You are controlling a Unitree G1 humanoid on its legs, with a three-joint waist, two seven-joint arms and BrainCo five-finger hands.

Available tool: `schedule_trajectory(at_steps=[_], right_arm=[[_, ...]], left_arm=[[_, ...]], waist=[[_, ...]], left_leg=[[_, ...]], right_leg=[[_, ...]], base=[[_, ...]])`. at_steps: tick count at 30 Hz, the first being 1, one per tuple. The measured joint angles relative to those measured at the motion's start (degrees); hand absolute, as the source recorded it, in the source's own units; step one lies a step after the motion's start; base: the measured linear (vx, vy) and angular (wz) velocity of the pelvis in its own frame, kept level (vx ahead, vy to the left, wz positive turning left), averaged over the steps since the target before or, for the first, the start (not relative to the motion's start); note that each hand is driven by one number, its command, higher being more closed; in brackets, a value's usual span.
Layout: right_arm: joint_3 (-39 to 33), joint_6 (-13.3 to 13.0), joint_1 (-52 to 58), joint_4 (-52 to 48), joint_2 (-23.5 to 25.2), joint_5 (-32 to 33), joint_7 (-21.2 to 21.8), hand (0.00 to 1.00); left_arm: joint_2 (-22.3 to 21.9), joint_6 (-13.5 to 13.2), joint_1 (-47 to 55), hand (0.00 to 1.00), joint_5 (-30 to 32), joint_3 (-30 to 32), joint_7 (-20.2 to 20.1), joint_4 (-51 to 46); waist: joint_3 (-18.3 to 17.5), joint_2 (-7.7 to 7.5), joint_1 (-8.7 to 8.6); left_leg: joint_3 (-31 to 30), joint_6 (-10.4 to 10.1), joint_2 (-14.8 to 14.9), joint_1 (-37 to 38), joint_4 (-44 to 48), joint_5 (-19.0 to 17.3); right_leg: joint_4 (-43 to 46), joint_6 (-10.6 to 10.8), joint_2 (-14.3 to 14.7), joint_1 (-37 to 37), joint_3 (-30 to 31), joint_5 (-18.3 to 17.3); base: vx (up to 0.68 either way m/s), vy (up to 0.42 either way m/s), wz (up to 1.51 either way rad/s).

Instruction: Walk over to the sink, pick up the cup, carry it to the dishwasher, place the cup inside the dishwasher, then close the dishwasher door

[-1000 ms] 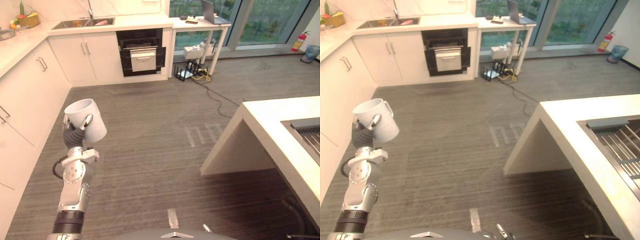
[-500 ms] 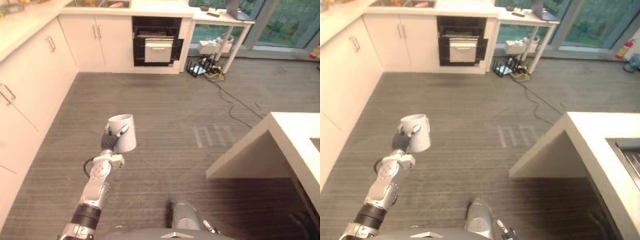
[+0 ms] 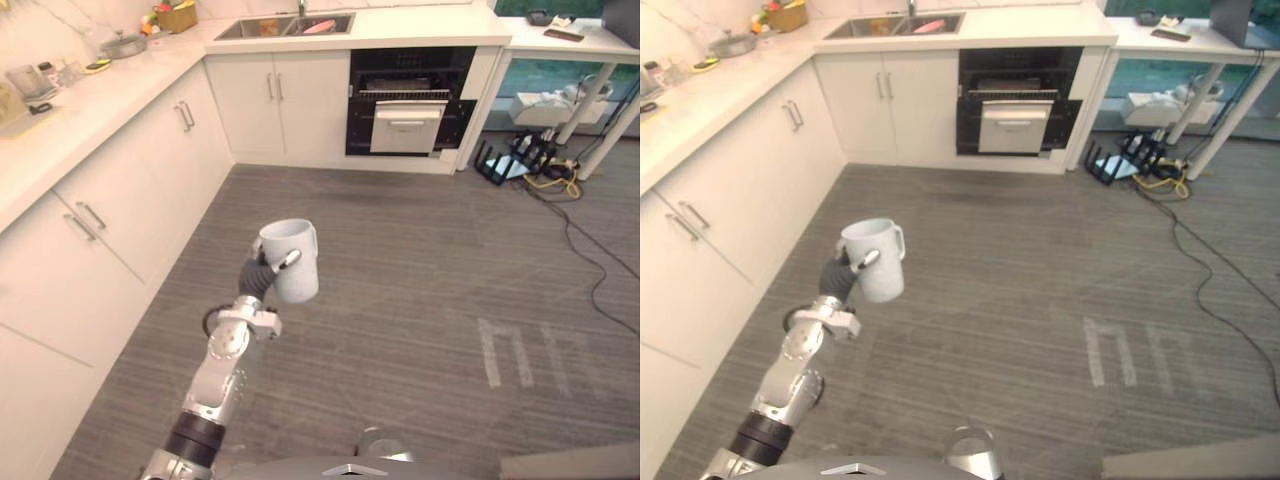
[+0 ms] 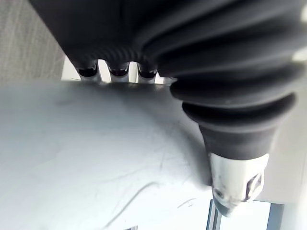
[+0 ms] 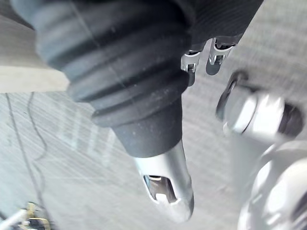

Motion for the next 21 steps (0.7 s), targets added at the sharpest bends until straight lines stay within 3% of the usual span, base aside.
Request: schedule_trajectory(at_steps=[2, 3, 4, 5, 6, 7, 9, 10, 11, 12, 13, 14, 15, 16, 18, 20, 21], right_arm=[[0.29, -0.72, -2.13, -1.96, -0.4, 1.22, 0.21, 0.0], [0.51, -0.91, -3.14, -2.2, -0.81, 0.76, 0.52, 0.0], [0.52, -1.11, -3.62, -2.85, -2.29, -0.37, 0.5, 0.0], [0.52, -1.01, -3.61, -3.59, -3.2, -1.05, -0.07, 0.0], [0.53, -0.71, -4.17, -2.82, -2.74, -1.29, -1.02, 0.0], [0.68, -0.29, -4.6, -1.58, -1.28, -0.98, -1.28, 0.0], [0.41, 1.52, -4.59, -0.38, -0.41, 4.47, -0.55, 0.0], [0.0, 2.21, -4.45, 1.29, 0.0, 6.84, -0.64, 0.0], [-0.68, 2.42, -4.0, 1.26, 1.14, 7.39, -0.81, 0.0], [-1.29, 2.46, -3.85, 1.26, 1.72, 7.43, -0.8, 0.0], [-2.14, 2.55, -3.45, 1.3, 2.69, 7.34, -0.79, 0.0], [-2.3, 2.31, -3.13, 1.57, 2.71, 6.54, -0.81, 0.0], [-2.23, 1.96, -2.94, 1.63, 2.82, 5.38, -0.74, 0.0], [-2.14, 1.58, -3.1, 1.13, 3.76, 3.62, -0.62, 0.0], [-1.5, 0.56, -2.25, 0.2, 5.44, 1.82, -0.44, 0.0], [-0.24, -0.52, 0.22, -2.61, 6.94, 0.25, -0.31, 0.0], [0.04, -1.07, 2.17, -4.13, 7.45, -0.18, -0.3, 0.0]], left_arm=[[1.73, -0.72, 0.36, 1.0, -0.02, 0.68, 0.11, -3.43], [2.09, -1.36, 0.55, 1.0, -0.02, 0.88, 0.31, -4.72], [1.97, -2.01, 0.32, 1.0, -0.02, 1.01, 0.71, -5.19], [1.96, -2.76, 0.36, 1.0, -0.07, 1.75, 0.84, -4.77], [2.45, -3.66, 0.5, 1.0, -0.29, 3.47, 0.76, -2.94], [2.8, -3.86, 0.85, 1.0, -0.85, 6.24, 0.79, -1.06], [3.26, -5.09, 1.15, 1.0, -1.28, 9.35, -0.4, -0.71], [3.4, -5.49, 1.77, 1.0, -1.27, 10.34, -1.52, -0.73], [3.39, -5.49, 2.17, 1.0, -1.24, 10.92, -2.74, -1.25], [3.34, -5.49, 2.17, 1.0, -1.26, 11.11, -3.45, -1.81], [3.26, -5.52, 2.21, 1.0, -1.31, 11.0, -4.3, -2.94], [2.8, -5.65, 2.49, 1.0, -1.45, 10.63, -4.96, -3.4], [2.23, -5.81, 2.74, 1.0, -1.44, 10.37, -4.86, -3.41], [1.74, -6.77, 2.73, 1.0, -1.44, 10.78, -4.18, -3.32], [1.24, -8.08, 2.75, 1.0, -1.6, 10.43, -2.49, -3.2], [0.84, -8.66, 3.06, 1.0, -1.52, 7.04, -1.66, -4.66], [0.41, -8.79, 3.18, 1.0, -1.05, 4.2, -1.86, -5.92]], waist=[[0.61, -1.2, 0.91], [0.84, -1.63, 1.19], [0.61, -0.51, 1.68], [0.62, 0.74, 1.63], [0.63, 0.12, 1.56], [-0.15, -1.92, 1.62], [-0.4, -2.27, 1.97], [-0.91, -3.14, 2.1], [-1.49, -4.83, 2.44], [-1.33, -5.82, 2.44], [-0.89, -7.13, 2.32], [-0.62, -7.09, 2.08], [-0.38, -5.69, 1.62], [-0.02, -4.66, 0.99], [0.39, -3.73, -0.39], [0.65, -3.59, -1.18], [0.42, -3.37, -1.77]], left_leg=[[1.91, -1.74, -2.72, -3.18, -16.97, 1.43], [1.71, -3.82, -5.04, -3.62, -29.37, 4.6], [0.11, -5.85, -6.65, -3.48, -43.26, 8.91], [-1.23, -6.71, -6.22, -3.39, -46.42, 8.71], [-3.37, -6.26, -6.65, -2.64, -42.92, 13.72], [-5.01, -6.15, -7.49, -3.46, -37.39, 13.66], [-10.29, -3.97, -8.59, -7.4, -26.52, 11.09], [-11.79, -2.85, -10.19, -8.15, -22.25, 7.69], [-10.63, -1.76, -12.5, -6.96, -21.65, 5.63], [-10.02, -1.17, -13.71, -5.81, -21.66, 4.67], [-9.41, -0.61, -15.93, -3.74, -21.78, 2.96], [-8.65, 0.13, -17.36, 0.15, -22.97, 0.79], [-8.42, 0.5, -17.49, 2.98, -24.2, -0.48], [-8.52, 0.85, -16.96, 6.15, -25.45, -2.05], [-8.65, 0.82, -16.44, 11.36, -29.23, -3.09], [-8.77, 0.75, -16.08, 16.42, -33.26, -3.69], [-9.42, 0.49, -15.86, 18.43, -34.42, -4.48]], right_leg=[[-1.62, 1.76, -1.83, 2.3, 2.29, -0.65], [-1.61, 2.96, -3.17, 3.02, 3.5, -1.35], [-1.48, 4.89, -3.26, 3.79, 5.06, -2.92], [-1.07, 6.43, -2.69, 5.51, 6.32, -5.37], [0.33, 6.51, -4.13, 7.57, 7.87, -7.98], [2.38, 5.68, -5.23, 7.79, 9.27, -9.99], [6.63, 3.68, -5.59, 7.31, 9.7, -11.77], [12.42, 3.13, -7.06, 5.68, 9.28, -12.08], [24.62, 3.17, -10.27, 0.63, 9.16, -10.27], [31.61, 4.49, -12.34, -2.54, 9.23, -7.43], [40.4, 4.59, -15.42, -6.76, 9.45, -0.61], [47.9, 2.68, -17.7, -10.76, 10.55, 13.07], [52.6, 1.87, -17.33, -13.99, 12.1, 19.23], [59.65, 1.14, -14.88, -20.07, 12.05, 11.71], [59.73, -0.32, -10.81, -27.26, 7.57, 4.95], [46.49, 0.58, -8.0, -30.44, 1.4, 2.38], [26.64, 2.0, -6.37, -28.87, -2.32, 4.47]], base=[[0.44, 0.079, -0.79], [0.43, 0.193, -0.69], [0.54, 0.292, -0.79], [0.47, 0.305, -0.78], [0.47, 0.333, -0.68], [0.44, 0.298, -0.55], [0.43, 0.301, -0.35], [0.48, 0.326, -0.16], [0.49, 0.311, -0.06], [0.46, 0.25, 0.02], [0.45, 0.226, -0.06], [0.54, 0.235, -0.15], [0.46, 0.187, -0.29], [0.43, 0.175, -0.31], [0.48, 0.146, -0.17], [0.47, 0.058, 0.19], [0.5, 0.01, 0.5]])
